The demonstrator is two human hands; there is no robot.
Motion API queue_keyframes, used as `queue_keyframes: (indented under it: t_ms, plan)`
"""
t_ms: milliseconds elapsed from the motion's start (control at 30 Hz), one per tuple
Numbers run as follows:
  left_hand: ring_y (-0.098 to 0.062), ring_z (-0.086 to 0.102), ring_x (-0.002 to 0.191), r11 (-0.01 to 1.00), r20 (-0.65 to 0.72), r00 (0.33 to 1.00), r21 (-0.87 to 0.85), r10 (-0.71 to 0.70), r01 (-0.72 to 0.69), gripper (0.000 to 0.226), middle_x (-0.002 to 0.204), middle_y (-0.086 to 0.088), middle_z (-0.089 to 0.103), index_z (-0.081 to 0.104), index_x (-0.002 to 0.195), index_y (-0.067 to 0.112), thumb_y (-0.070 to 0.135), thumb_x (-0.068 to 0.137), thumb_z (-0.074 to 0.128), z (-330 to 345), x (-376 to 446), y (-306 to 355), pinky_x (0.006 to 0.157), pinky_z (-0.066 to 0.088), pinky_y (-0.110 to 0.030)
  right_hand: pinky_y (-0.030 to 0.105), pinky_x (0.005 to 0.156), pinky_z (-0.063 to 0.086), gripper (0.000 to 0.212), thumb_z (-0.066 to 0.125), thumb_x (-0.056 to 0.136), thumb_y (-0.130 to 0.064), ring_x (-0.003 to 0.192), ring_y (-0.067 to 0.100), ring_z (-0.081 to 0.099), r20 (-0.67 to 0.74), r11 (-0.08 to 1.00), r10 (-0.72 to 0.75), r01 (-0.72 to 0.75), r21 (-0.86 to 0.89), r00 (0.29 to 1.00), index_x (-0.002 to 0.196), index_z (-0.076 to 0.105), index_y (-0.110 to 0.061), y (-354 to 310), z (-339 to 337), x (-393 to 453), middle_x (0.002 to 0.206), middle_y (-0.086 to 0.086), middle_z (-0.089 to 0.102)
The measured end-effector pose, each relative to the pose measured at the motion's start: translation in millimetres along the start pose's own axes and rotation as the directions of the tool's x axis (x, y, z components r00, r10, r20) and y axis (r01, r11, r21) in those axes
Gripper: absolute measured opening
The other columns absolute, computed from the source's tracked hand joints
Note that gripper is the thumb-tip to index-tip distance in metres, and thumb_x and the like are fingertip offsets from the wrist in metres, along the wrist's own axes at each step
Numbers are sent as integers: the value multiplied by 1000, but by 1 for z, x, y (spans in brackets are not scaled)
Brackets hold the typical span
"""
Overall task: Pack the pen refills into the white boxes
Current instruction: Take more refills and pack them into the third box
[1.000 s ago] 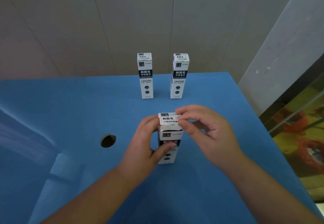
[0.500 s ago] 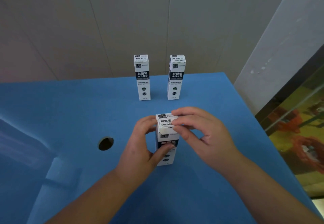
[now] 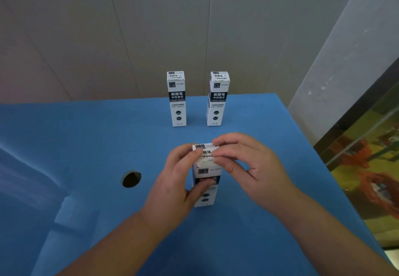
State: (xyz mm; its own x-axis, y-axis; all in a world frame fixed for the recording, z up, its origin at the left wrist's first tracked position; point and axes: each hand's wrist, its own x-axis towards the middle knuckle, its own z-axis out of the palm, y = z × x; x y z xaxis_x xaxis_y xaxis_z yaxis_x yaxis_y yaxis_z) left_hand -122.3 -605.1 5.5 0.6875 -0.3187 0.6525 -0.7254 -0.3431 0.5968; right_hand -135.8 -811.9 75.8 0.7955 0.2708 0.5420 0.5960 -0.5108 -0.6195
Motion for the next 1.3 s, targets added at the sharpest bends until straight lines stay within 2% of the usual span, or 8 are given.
queue_keyframes:
  t_ms: [267, 333, 433, 533, 667, 833, 1033, 1300]
  plan:
    - [11, 41, 138, 999, -32, 999, 32, -33, 34, 47, 145, 16, 37, 47, 142, 21, 46, 104, 58, 3, -2, 4, 102, 50, -14, 34, 97, 53, 20, 62, 97, -39, 118, 8, 62, 124, 998, 68, -68, 0, 990, 111, 69, -26, 4, 2, -7, 140, -7, 56]
    - [9, 47, 134, 989, -48, 988, -8, -149, 149, 52, 143, 25, 41, 43, 146, 37, 55, 101, 60, 6, -7, 9, 103, 48, -12, 36, 95, 54, 21, 64, 95, -37, 115, 12, 64, 126, 996, 78, -82, 28, 989, 113, 66, -28, 4, 4, -8, 141, -6, 55]
    - [-1, 54, 133, 889, -83, 892, -161, -445, 429, 81, 142, 39, 46, 24, 145, 70, 57, 81, 72, 20, -20, 19, 105, 53, -30, 38, 93, 55, 19, 66, 94, -31, 115, 12, 63, 50, 998, 61, -61, -2, 997, 110, 68, -22, 4, 9, -8, 135, -3, 58]
    - [-10, 62, 124, 793, -78, 801, -229, -594, 565, 88, 136, 26, 57, 36, 149, 50, 55, 71, 78, 38, -32, 18, 99, 58, -46, 39, 92, 56, 17, 70, 92, -28, 109, 12, 66, 28, 997, 73, -72, -30, 997, 107, 69, -20, 1, 13, -6, 135, -3, 60]
    - [-11, 68, 114, 757, -32, 764, -174, -644, 630, 74, 125, 17, 65, 48, 137, 46, 51, 68, 75, 45, -28, 16, 93, 60, -45, 41, 92, 56, 18, 72, 91, -29, 109, 13, 68, 52, 995, 89, -87, -48, 995, 106, 72, -18, 0, 13, -8, 141, -3, 60]
    - [-1, 69, 106, 754, 11, 758, -96, -652, 650, 62, 117, 20, 67, 46, 125, 60, 43, 75, 79, 49, -22, 9, 86, 60, -37, 34, 106, 48, 47, 62, 89, -58, 130, -2, 50, 161, 987, 143, -128, -99, 977, 133, 54, -42, 12, -13, -15, 155, -22, 39]
    - [21, 60, 96, 741, 24, 741, -2, -671, 671, 57, 111, 28, 64, 45, 112, 60, 32, 82, 85, 73, 0, -2, 72, 44, -12, 35, 111, 42, 48, 66, 89, -47, 132, 11, 50, -11, 849, 394, -369, -379, 919, 129, 64, -21, 48, -68, -42, 144, -3, 51]
    - [5, 63, 97, 773, 92, 769, 5, -632, 635, 55, 121, 17, 64, 52, 129, 37, 32, 85, 84, 144, 73, -24, 86, 53, -28, 35, 104, 45, 49, 66, 92, -45, 123, 17, 55, -16, 664, 576, -479, -574, 817, 134, 57, -21, 74, -117, -83, 133, -4, 53]
